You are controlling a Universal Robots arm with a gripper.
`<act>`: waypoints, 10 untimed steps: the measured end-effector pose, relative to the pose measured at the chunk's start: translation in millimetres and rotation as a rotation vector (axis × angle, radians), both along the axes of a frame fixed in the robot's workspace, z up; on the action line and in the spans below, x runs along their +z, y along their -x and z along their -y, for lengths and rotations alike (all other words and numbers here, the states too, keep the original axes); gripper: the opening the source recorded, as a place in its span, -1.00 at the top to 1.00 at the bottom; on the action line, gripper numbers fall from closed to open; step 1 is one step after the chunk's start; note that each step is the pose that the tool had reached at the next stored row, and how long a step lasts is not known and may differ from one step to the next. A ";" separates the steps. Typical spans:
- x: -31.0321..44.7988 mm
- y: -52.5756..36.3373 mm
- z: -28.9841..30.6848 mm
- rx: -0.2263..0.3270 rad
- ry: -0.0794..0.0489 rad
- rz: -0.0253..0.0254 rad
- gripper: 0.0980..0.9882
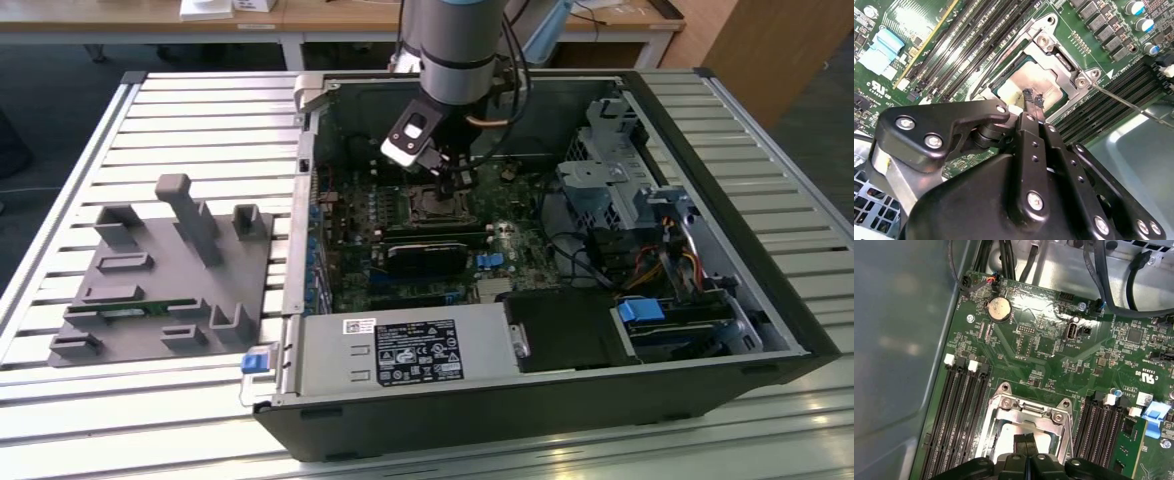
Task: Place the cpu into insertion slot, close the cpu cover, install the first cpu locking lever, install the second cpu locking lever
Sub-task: 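Install the first cpu locking lever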
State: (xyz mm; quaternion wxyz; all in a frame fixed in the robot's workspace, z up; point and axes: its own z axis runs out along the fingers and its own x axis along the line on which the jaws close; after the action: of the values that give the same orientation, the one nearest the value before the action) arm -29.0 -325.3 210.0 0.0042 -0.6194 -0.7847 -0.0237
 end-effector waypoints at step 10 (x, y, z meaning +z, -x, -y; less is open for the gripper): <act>2.6 0.0 0.0 0.000 0.000 0.0001 0.98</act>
State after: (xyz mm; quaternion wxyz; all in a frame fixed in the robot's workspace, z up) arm -29.0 -325.3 212.6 0.0042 -0.6194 -0.7847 -0.0238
